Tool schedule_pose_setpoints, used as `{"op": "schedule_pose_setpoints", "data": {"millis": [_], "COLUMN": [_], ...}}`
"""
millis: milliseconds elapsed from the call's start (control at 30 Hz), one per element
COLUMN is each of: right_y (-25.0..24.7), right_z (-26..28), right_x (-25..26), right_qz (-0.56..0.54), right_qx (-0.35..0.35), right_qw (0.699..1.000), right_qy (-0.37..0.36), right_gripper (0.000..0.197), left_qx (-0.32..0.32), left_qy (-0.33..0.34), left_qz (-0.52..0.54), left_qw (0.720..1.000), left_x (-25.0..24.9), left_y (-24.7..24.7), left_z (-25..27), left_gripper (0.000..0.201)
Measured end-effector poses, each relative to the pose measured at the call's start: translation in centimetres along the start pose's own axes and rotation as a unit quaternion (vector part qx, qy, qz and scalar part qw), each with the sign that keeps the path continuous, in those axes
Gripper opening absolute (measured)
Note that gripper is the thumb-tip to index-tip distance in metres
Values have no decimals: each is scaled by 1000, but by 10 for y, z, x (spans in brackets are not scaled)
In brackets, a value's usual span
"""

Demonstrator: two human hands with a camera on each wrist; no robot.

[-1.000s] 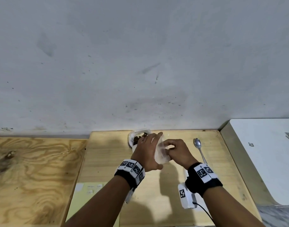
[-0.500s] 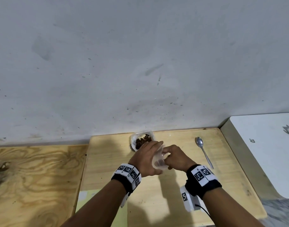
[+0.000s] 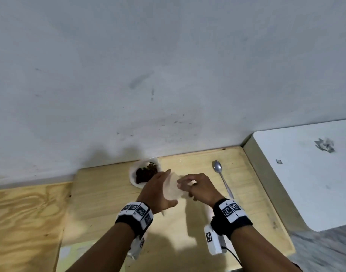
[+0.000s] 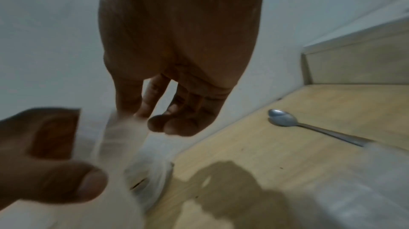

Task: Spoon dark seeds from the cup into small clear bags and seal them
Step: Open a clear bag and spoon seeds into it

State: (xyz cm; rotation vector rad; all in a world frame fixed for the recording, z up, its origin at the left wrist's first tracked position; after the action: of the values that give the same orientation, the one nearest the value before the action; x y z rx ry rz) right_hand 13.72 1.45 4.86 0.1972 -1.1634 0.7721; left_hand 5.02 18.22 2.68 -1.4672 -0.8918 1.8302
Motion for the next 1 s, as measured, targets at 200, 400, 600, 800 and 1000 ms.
{"op": "schedule_pose_setpoints", "data": {"millis": [200,400,600,800,1000], "right_y": [-92,-124,-122,-125,-136], "right_z": [-17,-26,-38,-41,-41], "right_x": [-77,-117,-126,-124,-110], "right_qz": [64,135,180,224,213], "right_qx": [-224,-208,-197,-186,-191], "right_qw": [967,943,936,931,944], "right_qy": [102,220,230,220,167], "right_gripper": [9,22,7,4,19], "left_qx": [-23,-11,-5,-22,-64], "left_qy": [-92,-105,-114,-129,-137], "left_qz": [36,30,22,22,33], "left_qw": [995,994,993,991,988], "left_x": [-5,-27,-34,-33,-24], "left_y": [18,30,32,27,16], "left_z": [-27,-52,-59,-55,-42], "left_gripper": [114,101,100,99,99]}}
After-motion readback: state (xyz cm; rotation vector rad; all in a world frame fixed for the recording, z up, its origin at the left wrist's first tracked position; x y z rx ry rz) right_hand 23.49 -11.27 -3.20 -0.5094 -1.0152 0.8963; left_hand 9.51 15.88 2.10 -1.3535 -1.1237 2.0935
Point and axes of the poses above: each hand's wrist, its own z-axis away from the middle knuckle, its own y-axis out of the palm, x = y × z, the point moved 2 cm from there along -z, towards the middle knuckle, and after that the axes turned 7 degrees about -z, right-handed, at the moved point
